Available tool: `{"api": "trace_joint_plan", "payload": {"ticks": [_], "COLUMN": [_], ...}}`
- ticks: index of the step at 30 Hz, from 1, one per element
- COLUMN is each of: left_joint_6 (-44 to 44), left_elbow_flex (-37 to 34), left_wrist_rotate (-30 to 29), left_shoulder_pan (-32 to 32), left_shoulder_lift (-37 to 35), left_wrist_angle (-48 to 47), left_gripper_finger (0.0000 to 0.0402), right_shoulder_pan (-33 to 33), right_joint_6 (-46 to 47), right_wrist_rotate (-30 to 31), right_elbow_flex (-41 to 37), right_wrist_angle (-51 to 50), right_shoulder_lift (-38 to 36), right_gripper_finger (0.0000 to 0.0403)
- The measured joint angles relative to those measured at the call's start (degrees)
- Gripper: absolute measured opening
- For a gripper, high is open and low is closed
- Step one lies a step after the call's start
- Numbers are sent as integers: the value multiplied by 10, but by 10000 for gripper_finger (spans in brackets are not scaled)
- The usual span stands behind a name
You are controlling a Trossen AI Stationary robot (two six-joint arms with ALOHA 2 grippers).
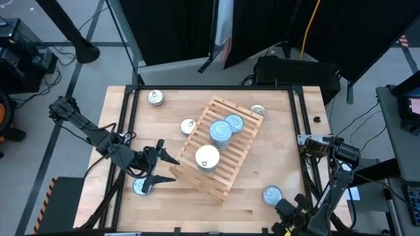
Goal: Stack canned seafood by type on shelf
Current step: Stack the yellow-blue tuna can on top of the other yellow-blue tuna can on the shelf
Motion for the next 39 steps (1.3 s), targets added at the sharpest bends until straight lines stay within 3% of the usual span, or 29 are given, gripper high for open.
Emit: {"api": "trace_joint_plan", "payload": {"ticks": [3, 26, 39], "left_joint_6": [2, 5, 5], "left_elbow_flex": [0, 0, 0], "left_wrist_rotate": [0, -2, -2], "left_shoulder_pan": [0, 0, 0], "left_shoulder_lift": [0, 0, 0], "left_wrist_angle": [6, 12, 11], "left_gripper_finger": [287, 287, 287], "right_shoulder_pan": [-10, -18, 1], "right_joint_6": [23, 88, 108], "right_wrist_rotate": [42, 18, 17], "right_elbow_flex": [8, -8, -7], "right_wrist_angle": [-41, -43, 25], "right_shoulder_lift": [-1, -2, 47], "right_gripper_finger": [0, 0, 0]}}
